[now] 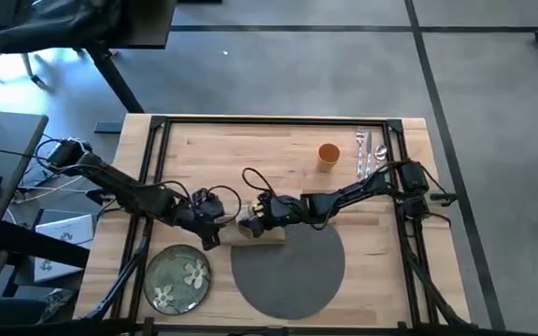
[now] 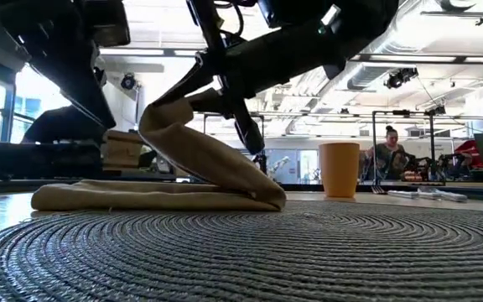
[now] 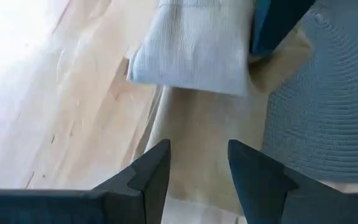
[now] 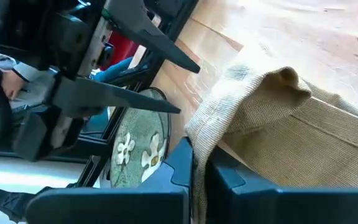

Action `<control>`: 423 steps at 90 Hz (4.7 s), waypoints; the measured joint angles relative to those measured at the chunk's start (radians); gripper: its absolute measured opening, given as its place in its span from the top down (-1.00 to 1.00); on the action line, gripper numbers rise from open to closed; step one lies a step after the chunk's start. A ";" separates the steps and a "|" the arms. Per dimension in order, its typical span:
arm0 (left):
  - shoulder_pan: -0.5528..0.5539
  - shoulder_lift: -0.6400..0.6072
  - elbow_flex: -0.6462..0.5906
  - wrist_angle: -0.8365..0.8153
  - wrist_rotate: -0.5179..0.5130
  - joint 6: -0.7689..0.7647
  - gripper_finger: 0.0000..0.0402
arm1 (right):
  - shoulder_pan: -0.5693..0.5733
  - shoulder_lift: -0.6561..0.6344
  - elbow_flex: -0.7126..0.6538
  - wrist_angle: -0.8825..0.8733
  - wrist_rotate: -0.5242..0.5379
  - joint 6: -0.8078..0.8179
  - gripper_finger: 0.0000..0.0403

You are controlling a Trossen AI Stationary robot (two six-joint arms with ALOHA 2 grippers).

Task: Set table place
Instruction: Fold the brown napkin

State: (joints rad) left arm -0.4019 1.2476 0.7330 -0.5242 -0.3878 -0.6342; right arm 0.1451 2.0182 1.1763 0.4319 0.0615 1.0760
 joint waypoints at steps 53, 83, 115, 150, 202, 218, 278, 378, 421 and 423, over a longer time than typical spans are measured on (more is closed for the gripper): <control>0.000 -0.001 0.000 0.004 -0.008 0.010 0.28 | 0.001 0.000 0.000 -0.009 0.034 -0.016 0.20; 0.000 -0.004 0.000 0.056 0.009 -0.001 0.28 | -0.041 -0.084 0.000 -0.105 -0.250 -0.319 0.10; 0.030 0.208 0.000 0.211 0.121 0.105 0.28 | 0.024 -0.085 -0.014 -0.493 0.036 -0.834 0.10; -0.004 0.346 0.005 0.104 0.165 0.046 0.28 | 0.048 -0.039 -0.014 -0.654 0.095 -0.891 0.10; 0.050 0.177 0.017 0.092 -0.054 0.122 0.28 | 0.072 -0.058 0.063 -0.413 0.065 -0.896 0.10; 0.123 0.206 -0.055 0.127 -0.018 0.138 0.28 | 0.084 0.010 0.039 -0.375 0.066 -0.861 0.10; 0.226 0.175 -0.118 0.107 0.009 0.043 0.28 | 0.088 0.001 0.096 -0.777 0.038 -0.830 0.10; -0.023 0.324 -0.043 0.303 0.274 -0.141 0.28 | 0.078 0.056 0.190 -0.908 0.084 -0.819 0.10; -0.026 0.150 0.091 0.304 0.133 0.036 0.28 | 0.151 -0.199 0.216 -1.218 0.117 -0.794 0.10; -0.019 0.160 0.098 0.311 0.129 0.050 0.28 | 0.160 -0.205 0.216 -1.239 0.127 -0.789 0.10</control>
State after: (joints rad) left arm -0.4207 1.4075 0.8314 -0.2134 -0.2589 -0.5841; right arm 0.3055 1.8129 1.3928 -0.8066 0.1881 0.2874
